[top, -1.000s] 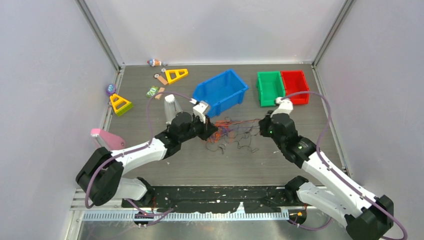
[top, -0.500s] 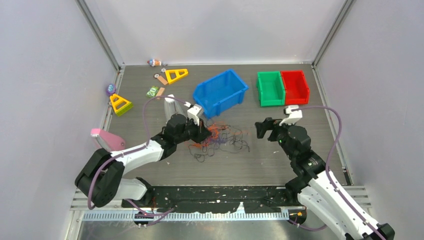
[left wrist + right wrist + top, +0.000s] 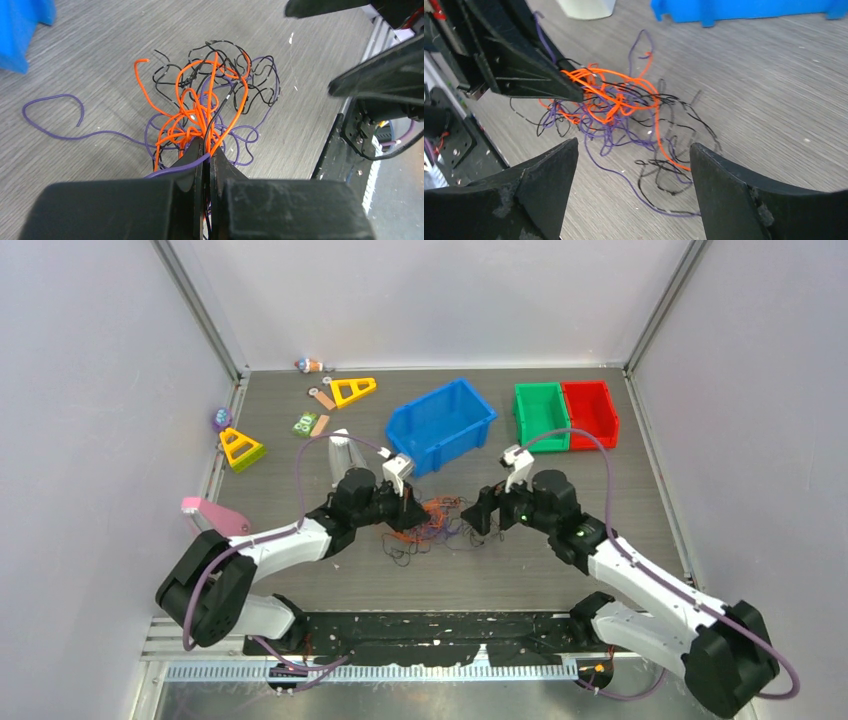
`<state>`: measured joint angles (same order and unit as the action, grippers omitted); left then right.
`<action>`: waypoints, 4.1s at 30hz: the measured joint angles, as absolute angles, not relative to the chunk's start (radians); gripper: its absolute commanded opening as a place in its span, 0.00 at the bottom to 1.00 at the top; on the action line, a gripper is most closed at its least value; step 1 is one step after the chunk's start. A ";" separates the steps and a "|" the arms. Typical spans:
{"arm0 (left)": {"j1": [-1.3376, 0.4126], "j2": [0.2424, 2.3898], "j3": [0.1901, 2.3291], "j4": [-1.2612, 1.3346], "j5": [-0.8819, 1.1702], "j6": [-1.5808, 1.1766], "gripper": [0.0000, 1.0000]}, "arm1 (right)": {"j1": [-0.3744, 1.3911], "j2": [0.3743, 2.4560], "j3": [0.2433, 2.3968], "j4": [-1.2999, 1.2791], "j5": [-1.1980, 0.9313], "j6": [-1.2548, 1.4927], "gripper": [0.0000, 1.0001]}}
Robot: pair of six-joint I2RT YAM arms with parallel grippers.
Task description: Untangle the cables
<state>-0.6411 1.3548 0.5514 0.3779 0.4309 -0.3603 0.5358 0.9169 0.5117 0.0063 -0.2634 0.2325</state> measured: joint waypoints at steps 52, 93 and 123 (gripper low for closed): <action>-0.722 0.942 0.356 0.387 -0.017 -0.309 0.97 | 0.751 1.030 0.778 -0.373 0.525 0.645 0.05; -0.802 1.663 0.651 0.876 0.149 -1.065 0.00 | 0.717 0.889 0.741 -0.240 0.153 0.862 0.05; -0.621 0.810 0.345 0.061 -0.153 -0.587 0.06 | 0.493 0.762 0.633 -0.486 0.291 0.521 0.05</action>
<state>-0.6212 0.8101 0.3450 0.0608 -0.1528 -0.5865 0.4934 0.7620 0.6334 -0.4862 0.2913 0.5209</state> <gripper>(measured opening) 0.010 0.089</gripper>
